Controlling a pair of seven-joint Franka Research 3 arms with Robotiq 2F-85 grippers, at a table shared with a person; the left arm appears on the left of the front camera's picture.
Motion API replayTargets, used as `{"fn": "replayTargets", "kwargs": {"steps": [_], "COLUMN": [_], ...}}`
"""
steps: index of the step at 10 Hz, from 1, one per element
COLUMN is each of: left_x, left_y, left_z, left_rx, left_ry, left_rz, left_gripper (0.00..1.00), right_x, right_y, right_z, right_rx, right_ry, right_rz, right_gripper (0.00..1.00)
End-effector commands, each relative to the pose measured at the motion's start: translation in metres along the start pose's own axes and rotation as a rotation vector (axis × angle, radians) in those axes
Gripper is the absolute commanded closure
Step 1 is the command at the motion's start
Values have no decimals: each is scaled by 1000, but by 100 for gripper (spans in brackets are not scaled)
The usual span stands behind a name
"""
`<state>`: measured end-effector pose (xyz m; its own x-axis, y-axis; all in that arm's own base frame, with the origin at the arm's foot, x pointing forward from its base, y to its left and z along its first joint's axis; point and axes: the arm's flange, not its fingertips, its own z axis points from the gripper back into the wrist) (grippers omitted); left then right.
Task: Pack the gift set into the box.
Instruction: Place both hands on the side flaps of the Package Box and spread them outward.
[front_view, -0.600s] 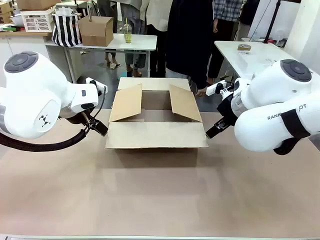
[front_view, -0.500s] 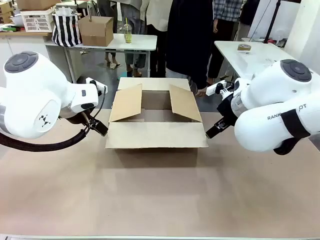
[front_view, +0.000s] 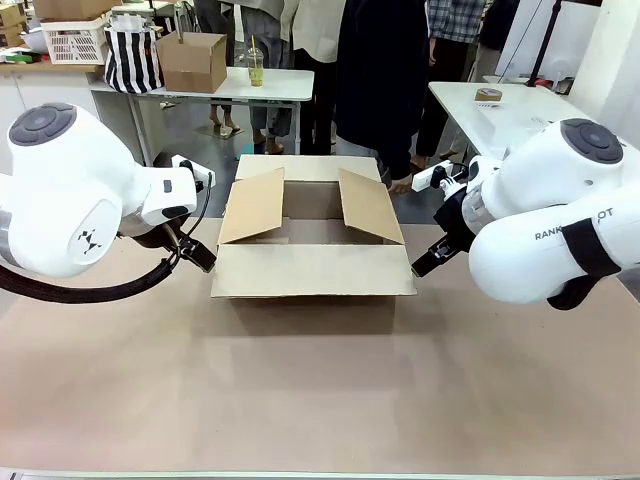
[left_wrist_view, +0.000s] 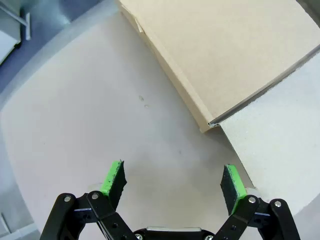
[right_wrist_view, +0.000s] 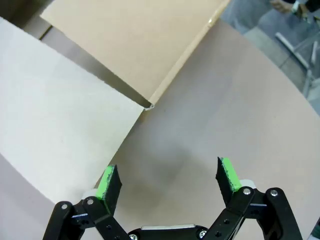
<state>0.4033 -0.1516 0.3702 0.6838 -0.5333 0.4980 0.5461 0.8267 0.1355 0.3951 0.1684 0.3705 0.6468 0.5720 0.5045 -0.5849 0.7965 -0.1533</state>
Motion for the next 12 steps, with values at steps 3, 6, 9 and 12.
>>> {"fn": "replayTargets", "kwargs": {"steps": [3, 6, 9, 12], "left_x": [0, 0, 0, 14], "left_y": [0, 0, 0, 3], "left_z": [0, 0, 0, 62], "left_rx": [0, 0, 0, -34], "left_ry": [0, 0, 0, 16], "left_rz": [0, 0, 0, -46], "left_gripper": [0, 0, 0, 0], "right_x": [0, 0, 0, 5], "right_y": [0, 0, 0, -7], "right_z": [0, 0, 0, 71], "right_rx": [0, 0, 0, 68], "right_ry": [-1, -1, -1, 86], "right_rz": [0, 0, 0, -152], "right_gripper": [0, 0, 0, 0]}}
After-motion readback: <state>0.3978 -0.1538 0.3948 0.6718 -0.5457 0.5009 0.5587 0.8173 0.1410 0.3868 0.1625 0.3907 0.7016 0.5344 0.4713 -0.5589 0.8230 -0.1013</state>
